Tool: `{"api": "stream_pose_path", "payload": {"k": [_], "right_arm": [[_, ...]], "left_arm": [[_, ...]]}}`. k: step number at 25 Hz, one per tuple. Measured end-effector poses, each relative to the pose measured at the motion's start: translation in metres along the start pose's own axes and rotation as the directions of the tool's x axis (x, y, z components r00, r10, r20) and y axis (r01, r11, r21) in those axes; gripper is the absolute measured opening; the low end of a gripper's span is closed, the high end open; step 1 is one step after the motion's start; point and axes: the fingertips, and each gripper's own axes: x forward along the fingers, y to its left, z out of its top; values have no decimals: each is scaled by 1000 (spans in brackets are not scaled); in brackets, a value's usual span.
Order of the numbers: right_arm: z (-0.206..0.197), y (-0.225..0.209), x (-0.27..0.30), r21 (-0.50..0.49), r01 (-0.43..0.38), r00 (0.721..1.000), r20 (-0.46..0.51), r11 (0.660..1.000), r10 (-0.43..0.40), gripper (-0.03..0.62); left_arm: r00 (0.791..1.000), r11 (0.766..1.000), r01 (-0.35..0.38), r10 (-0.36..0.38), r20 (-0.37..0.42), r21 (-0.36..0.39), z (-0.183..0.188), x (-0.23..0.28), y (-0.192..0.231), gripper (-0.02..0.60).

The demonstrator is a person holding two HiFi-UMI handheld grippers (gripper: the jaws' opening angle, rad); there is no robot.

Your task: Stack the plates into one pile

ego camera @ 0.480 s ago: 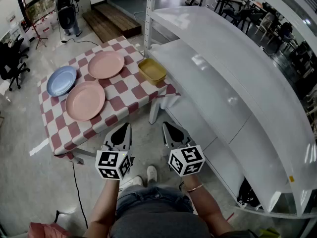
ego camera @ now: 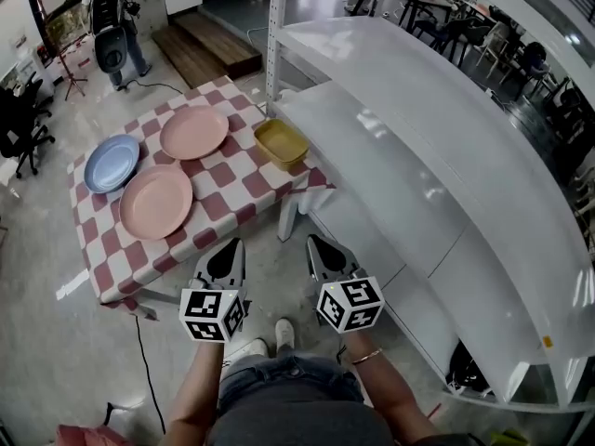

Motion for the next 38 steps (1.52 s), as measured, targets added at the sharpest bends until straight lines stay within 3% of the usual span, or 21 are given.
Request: {"api": "stream_pose_path", "payload": {"k": [22, 30, 38], "right_arm": [[17, -69, 50, 20, -39, 999, -20, 999, 40, 11], [17, -65, 94, 23, -82, 995, -51, 996, 83, 11], [17, -42, 170, 29, -139, 986, -93, 990, 141, 11]], "left_arm": [[991, 992, -128, 128, 24, -14, 20, 69, 21, 17], [981, 981, -191, 191, 17, -26, 26, 87, 62, 17], [968, 967, -251, 251, 0, -47, 32, 107, 131, 16]]}}
